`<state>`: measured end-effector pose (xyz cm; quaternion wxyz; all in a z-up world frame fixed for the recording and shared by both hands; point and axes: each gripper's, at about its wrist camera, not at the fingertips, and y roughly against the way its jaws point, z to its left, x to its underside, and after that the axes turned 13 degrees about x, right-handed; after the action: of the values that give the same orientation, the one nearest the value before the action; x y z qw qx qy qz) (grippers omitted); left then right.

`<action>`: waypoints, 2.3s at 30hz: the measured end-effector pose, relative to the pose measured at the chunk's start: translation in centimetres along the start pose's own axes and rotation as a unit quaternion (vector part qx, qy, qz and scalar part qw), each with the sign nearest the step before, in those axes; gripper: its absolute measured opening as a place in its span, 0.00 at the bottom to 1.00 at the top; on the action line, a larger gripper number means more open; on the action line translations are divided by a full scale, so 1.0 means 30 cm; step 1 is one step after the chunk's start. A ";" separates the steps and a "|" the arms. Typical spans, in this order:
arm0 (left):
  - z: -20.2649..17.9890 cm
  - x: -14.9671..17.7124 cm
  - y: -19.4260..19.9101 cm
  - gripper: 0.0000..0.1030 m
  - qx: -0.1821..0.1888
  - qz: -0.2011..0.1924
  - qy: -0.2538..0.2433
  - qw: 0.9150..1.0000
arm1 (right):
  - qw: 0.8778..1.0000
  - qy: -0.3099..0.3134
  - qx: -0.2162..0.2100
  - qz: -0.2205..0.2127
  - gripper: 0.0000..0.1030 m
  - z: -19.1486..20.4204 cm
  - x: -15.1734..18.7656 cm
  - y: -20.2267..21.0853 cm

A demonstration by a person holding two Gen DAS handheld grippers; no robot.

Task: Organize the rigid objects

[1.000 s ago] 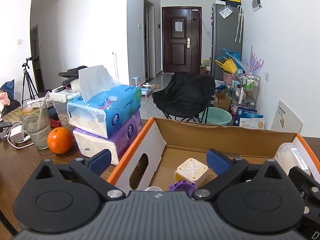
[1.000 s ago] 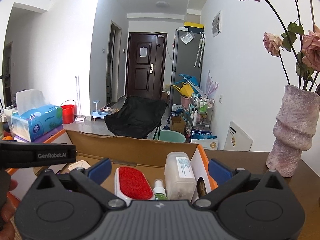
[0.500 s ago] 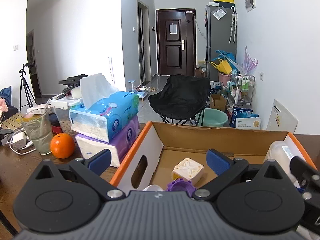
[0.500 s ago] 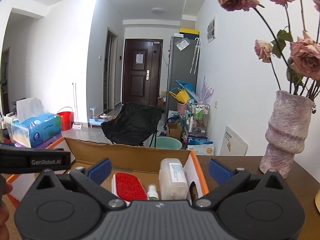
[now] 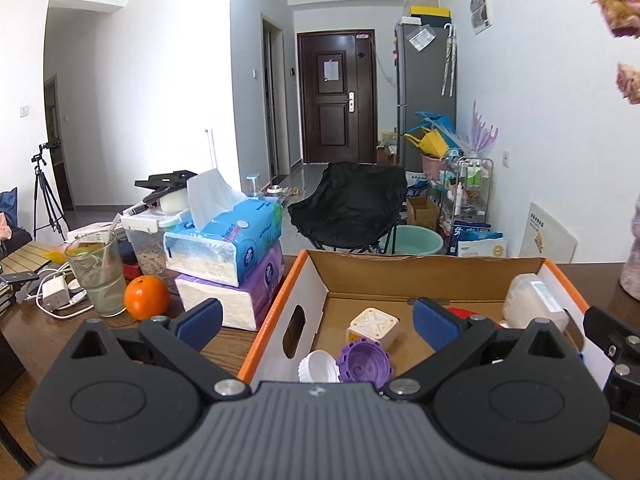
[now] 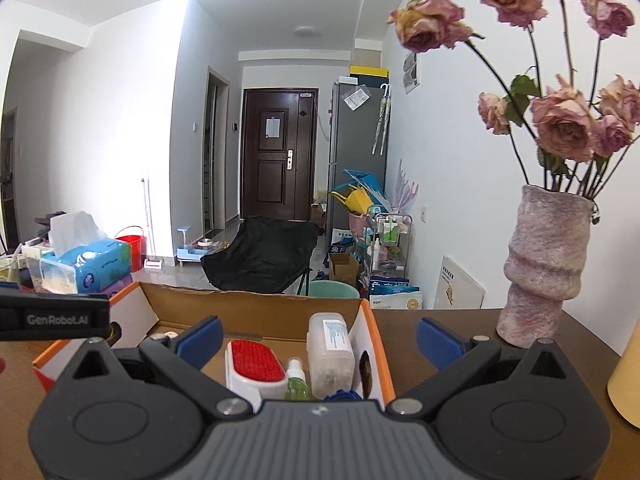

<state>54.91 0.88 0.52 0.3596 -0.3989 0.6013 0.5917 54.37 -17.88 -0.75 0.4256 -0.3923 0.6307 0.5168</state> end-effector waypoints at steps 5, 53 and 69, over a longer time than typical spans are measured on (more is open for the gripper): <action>-0.011 0.012 0.100 1.00 0.006 -0.006 -0.006 1.000 | 1.000 -0.007 0.000 -0.002 1.00 -0.039 0.005 0.078; -0.060 0.430 1.211 1.00 0.058 -0.036 -0.032 0.997 | 0.999 -0.008 -0.018 -0.039 1.00 -0.349 0.293 1.201; -0.075 0.577 1.428 1.00 0.072 -0.046 -0.036 0.996 | 0.998 0.004 -0.027 -0.058 1.00 -0.391 0.387 1.450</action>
<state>8.90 -3.07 3.16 0.4354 -0.3778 0.6099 0.5438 8.33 -23.21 3.35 0.4417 -0.4416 0.5943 0.5066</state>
